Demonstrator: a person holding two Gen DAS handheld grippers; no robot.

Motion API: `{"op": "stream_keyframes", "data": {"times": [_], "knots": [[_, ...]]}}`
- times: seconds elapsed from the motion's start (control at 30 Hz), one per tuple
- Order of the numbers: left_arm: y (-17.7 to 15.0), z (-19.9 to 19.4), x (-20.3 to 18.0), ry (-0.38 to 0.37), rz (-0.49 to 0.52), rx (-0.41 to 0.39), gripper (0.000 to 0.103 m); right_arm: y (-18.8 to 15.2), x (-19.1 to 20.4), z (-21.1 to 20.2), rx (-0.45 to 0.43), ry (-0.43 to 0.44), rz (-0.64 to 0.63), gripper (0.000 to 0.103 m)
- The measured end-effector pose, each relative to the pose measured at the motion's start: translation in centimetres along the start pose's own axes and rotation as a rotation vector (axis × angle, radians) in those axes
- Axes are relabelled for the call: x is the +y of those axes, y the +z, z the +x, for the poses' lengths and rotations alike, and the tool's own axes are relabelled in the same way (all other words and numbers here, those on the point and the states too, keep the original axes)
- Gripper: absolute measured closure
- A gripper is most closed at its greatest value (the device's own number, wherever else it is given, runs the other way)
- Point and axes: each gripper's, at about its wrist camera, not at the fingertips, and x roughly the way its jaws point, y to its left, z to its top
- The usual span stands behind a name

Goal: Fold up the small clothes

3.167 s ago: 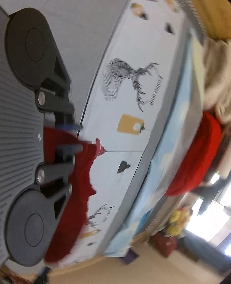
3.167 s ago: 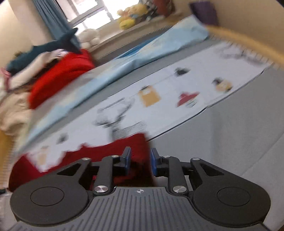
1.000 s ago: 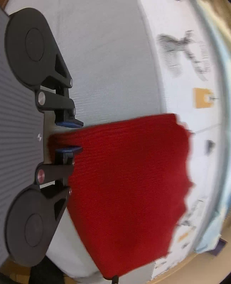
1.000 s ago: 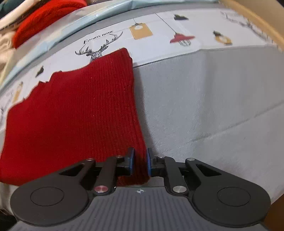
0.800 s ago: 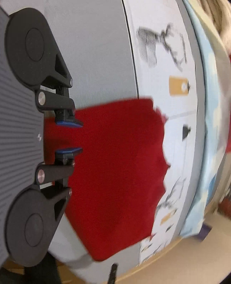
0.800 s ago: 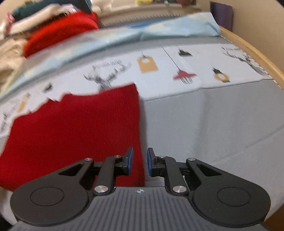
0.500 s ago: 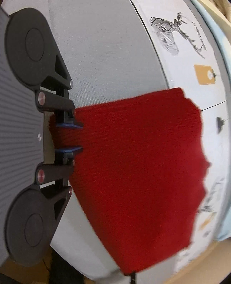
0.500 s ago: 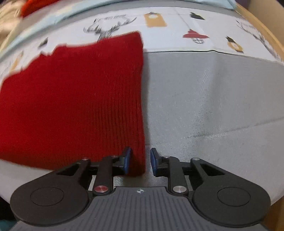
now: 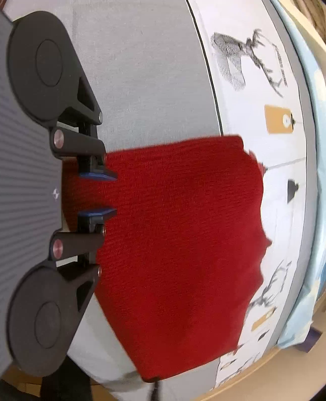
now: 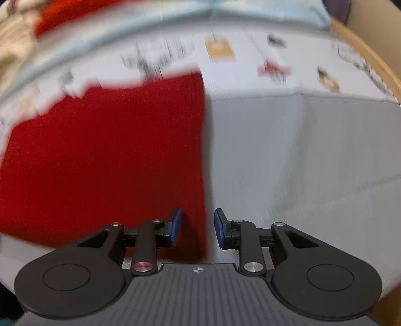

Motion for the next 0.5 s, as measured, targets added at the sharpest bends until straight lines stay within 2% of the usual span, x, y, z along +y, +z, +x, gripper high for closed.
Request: {"op": "stream_keyframes", "data": {"times": [0.03, 0.07, 0.2, 0.27, 0.33, 0.4, 0.5], "knots": [[0.1, -0.2, 0.2, 0.016, -0.012, -0.008, 0.077, -0.2, 0.1, 0.6, 0.044, -0.019, -0.018, 0.074], [0.4, -0.4, 0.4, 0.026, -0.023, -0.023, 0.077, -0.2, 0.4, 0.4, 0.038, -0.024, -0.020, 0.074], [1.2, -3.0, 1.5, 0.030, -0.102, -0.139, 0.070, 1.1, 1.5, -3.2, -0.152, -0.012, -0.025, 0.071], [1.4, -4.7, 1.7, 0.053, -0.136, -0.214, 0.070, 1.3, 2.3, -5.1, -0.238, -0.009, -0.025, 0.068], [1.5, -6.4, 1.5, 0.093, -0.143, -0.289, 0.070, 1.6, 2.8, -6.4, -0.287, 0.036, -0.005, 0.065], [1.5, -8.6, 0.8, 0.123, -0.109, -0.353, 0.070, 1.8, 3.5, -7.6, -0.327, 0.072, 0.015, 0.065], [1.8, -12.2, -0.1, 0.142, -0.094, -0.426, 0.063, 2.6, 4.8, -8.8, -0.369, 0.110, -0.002, 0.063]]}}
